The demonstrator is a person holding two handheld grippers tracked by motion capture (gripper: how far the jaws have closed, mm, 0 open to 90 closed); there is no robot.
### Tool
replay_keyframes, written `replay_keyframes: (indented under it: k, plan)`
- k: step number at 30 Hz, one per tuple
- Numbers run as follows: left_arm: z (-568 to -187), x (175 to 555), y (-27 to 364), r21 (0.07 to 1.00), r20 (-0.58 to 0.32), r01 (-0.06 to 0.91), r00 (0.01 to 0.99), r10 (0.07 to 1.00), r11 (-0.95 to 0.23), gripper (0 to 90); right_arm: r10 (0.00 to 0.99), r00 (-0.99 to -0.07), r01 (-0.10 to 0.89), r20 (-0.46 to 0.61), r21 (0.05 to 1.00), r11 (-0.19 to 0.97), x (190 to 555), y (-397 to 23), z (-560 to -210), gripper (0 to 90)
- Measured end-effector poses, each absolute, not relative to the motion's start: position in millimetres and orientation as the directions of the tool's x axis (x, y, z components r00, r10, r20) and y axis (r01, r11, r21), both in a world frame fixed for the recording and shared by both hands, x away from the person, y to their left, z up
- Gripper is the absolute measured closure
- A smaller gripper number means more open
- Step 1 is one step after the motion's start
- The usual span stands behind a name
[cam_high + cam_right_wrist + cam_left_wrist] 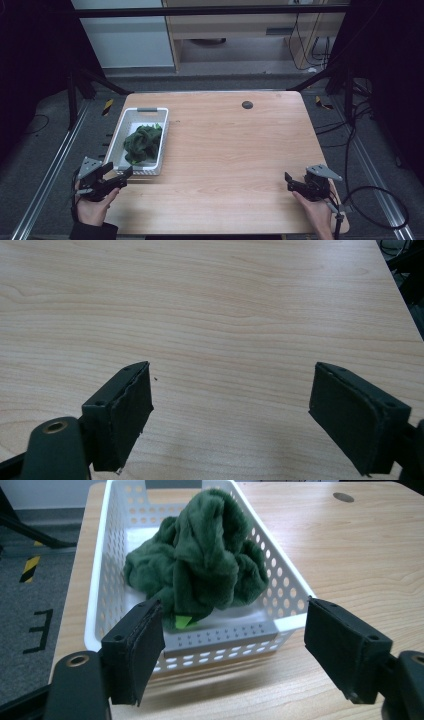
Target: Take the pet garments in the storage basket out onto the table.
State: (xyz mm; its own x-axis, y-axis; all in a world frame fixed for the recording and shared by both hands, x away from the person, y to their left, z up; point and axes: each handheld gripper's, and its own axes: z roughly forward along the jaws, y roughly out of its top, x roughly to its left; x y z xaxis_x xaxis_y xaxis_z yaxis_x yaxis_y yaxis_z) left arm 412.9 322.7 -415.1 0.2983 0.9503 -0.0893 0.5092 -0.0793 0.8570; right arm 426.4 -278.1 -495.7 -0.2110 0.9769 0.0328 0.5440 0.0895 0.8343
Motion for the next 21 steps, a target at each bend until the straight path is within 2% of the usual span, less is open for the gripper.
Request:
replay_keyframes:
  k: [8, 21]
  plan:
    - [-393.0, 429.1, 320.3, 0.863, -0.090, 0.498, 0.329, 0.940, -0.091, 20.5, 0.975, -0.221, 0.550, 0.024, 0.829, 0.105, 425.6, -273.7, -495.3, 16.2]
    - [-381.5, 454.1, 317.3, 0.844, -0.073, 0.523, 0.331, 0.941, -0.119, 19.6, 0.974, -0.226, 0.558, 0.026, 0.823, 0.107, 425.3, -271.9, -495.4, 15.7]
